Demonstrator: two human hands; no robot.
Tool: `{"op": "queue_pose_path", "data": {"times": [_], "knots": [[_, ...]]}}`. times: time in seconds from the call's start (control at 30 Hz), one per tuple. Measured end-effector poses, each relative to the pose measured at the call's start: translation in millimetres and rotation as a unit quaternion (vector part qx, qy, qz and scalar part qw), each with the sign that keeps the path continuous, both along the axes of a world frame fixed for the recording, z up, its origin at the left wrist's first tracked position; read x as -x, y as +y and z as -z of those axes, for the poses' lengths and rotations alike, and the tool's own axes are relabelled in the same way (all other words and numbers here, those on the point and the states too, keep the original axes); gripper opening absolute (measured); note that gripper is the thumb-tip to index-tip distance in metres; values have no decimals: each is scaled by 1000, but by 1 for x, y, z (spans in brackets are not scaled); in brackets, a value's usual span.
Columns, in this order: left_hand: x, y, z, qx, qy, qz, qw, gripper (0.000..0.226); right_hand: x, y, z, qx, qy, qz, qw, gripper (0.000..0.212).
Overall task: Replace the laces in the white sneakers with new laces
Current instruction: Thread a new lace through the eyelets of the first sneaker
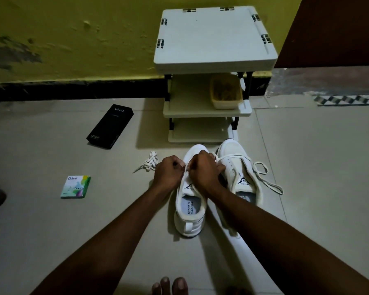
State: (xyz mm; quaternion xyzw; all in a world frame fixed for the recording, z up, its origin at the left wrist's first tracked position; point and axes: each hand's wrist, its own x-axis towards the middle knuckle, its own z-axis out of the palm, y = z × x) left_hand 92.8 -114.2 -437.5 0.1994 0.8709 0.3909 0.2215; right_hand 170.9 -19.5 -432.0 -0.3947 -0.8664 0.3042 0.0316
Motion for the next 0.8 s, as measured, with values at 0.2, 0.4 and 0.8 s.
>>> {"op": "queue_pose_path", "data": {"times": [0.2,0.4,0.8], "knots": [[6,7,2,37,8,-2,999,10,-1,-3,1,-74,-34,-51,995,13],[12,9,2,51,6,31,998,13,0,-2,3,-111,-9,-57,992,12],[16,16,-1,47,-41,-2,998,12,-45,-44,-5,-170,4,-20,985,30]]}}
